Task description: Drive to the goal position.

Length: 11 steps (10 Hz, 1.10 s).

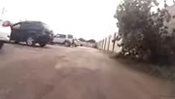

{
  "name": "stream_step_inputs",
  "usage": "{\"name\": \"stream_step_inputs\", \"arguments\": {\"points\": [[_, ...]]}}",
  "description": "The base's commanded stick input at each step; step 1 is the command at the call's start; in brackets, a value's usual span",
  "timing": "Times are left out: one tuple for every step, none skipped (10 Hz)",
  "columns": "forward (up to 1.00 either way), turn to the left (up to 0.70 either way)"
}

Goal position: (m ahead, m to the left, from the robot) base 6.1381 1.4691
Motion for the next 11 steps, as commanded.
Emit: {"name": "stream_step_inputs", "arguments": {"points": [[0.50,0.00],[0.50,0.00],[0.50,0.10],[0.50,0.25],[0.50,0.41],[0.50,0.00],[0.50,0.00],[0.50,0.00],[0.50,0.00],[0.50,0.00],[0.50,0.00]]}}
